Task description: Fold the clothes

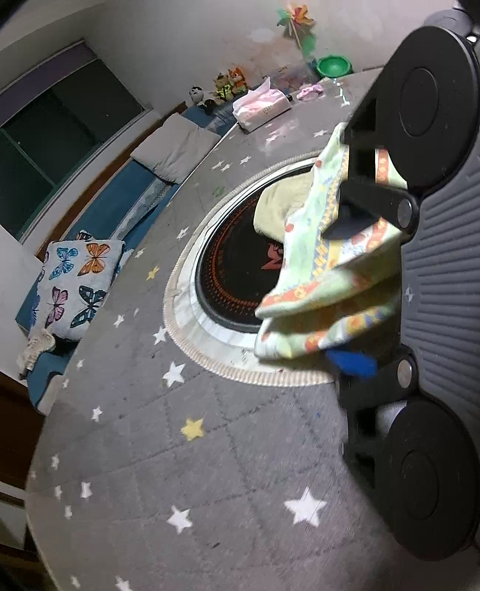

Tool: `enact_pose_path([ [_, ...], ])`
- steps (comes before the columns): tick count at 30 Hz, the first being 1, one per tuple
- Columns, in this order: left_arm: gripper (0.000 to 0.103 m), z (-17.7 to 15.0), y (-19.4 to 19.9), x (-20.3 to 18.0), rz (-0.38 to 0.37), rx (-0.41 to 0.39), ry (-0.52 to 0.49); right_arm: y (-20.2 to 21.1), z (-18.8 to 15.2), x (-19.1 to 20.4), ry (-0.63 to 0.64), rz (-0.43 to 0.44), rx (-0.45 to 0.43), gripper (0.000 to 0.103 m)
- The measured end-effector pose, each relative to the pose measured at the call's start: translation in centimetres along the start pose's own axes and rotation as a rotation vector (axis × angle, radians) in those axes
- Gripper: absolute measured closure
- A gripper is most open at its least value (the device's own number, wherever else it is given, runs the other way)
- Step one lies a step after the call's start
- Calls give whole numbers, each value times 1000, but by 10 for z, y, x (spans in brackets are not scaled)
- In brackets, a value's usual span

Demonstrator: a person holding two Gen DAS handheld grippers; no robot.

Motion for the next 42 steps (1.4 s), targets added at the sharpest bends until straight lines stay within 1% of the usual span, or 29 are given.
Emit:
enact_pose_path([
  [1,76,-1,-2,1,-3,3,6,0,-1,0,-1,2,0,93],
  [2,81,-1,-3,2,-5,6,12,1,-2,0,-5,4,0,92],
  [4,87,-3,-4,4,3,2,16,5,-4,-2,-28,16,-7,88],
  [5,89,-3,-4,5,8,-1,17,8,-5,-3,-39,19,-12,84],
  [7,90,-3,-4,7,18,-4,18,17,-8,-11,-65,4,-23,79],
  [10,90,-4,-5,7,20,-12,10,34,-19,-37,-131,-70,-30,77],
  [16,90,-5,-4,5,35,-29,-18,67,-57,-112,-312,-317,-14,77],
  [19,90,-5,-3,2,44,-41,-41,78,-73,-143,-377,-414,-11,77],
  [20,90,-6,-2,1,48,-45,-49,81,-79,-154,-400,-445,-11,73],
  [21,90,-6,-2,0,51,-50,-57,85,-86,-165,-429,-473,-16,66],
  [24,90,-6,0,-5,55,-62,-81,90,-100,-186,-505,-512,-38,63],
  [26,90,-6,1,-8,58,-73,-100,90,-108,-199,-558,-510,-56,59],
  [28,91,-6,3,-12,59,-83,-117,90,-110,-201,-581,-506,-73,59],
  [29,91,-6,5,-14,57,-88,-124,91,-110,-199,-584,-501,-79,60],
  [32,93,-5,9,-20,53,-102,-143,90,-109,-197,-597,-475,-96,85],
  [33,93,-5,11,-22,51,-107,-150,91,-109,-196,-601,-473,-103,91],
  [34,93,-4,12,-24,50,-111,-156,91,-108,-196,-604,-471,-110,95],
  [37,95,-2,17,-38,39,-126,-183,100,-104,-191,-606,-465,-138,97],
  [42,95,2,24,-71,-4,-150,-235,134,-95,-182,-586,-483,-209,98],
])
Point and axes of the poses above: each gripper's, at about its wrist camera, not at the fingertips, and y roughly against the way its jaws point, x to its left, z to its top, the point moved 5 cm from there along -y, roughly the way its jaws point, and after that the axes turned 8 degrees about z, right-handed, at the moved point
